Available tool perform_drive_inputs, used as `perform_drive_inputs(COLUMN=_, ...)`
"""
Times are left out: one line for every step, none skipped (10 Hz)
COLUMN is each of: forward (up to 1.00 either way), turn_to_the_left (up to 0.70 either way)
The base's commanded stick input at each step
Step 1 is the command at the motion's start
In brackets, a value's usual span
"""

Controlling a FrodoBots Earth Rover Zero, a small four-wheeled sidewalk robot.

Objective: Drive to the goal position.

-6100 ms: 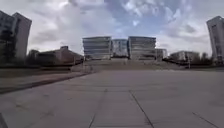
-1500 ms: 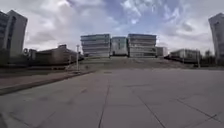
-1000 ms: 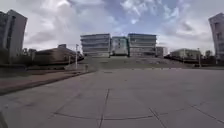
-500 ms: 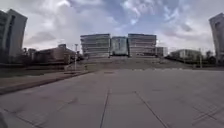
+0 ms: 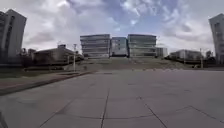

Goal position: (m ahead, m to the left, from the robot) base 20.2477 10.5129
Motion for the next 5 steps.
perform_drive_inputs(forward=0.7, turn_to_the_left=0.0)
perform_drive_inputs(forward=0.7, turn_to_the_left=0.0)
perform_drive_inputs(forward=0.7, turn_to_the_left=0.0)
perform_drive_inputs(forward=0.7, turn_to_the_left=0.0)
perform_drive_inputs(forward=0.7, turn_to_the_left=0.0)
